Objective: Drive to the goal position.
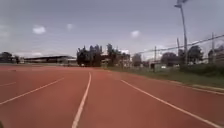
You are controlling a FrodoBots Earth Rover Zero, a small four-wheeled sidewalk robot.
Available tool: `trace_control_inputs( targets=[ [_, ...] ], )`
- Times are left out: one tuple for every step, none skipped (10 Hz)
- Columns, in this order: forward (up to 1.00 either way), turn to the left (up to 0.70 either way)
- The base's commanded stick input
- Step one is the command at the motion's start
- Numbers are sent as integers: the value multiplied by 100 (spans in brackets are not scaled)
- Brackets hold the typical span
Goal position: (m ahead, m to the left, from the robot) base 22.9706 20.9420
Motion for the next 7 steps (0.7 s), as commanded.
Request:
trace_control_inputs(
  targets=[
    [45, 0],
    [45, 0],
    [45, 0],
    [45, 0],
    [45, 0],
    [45, 0],
    [45, 0]
  ],
)
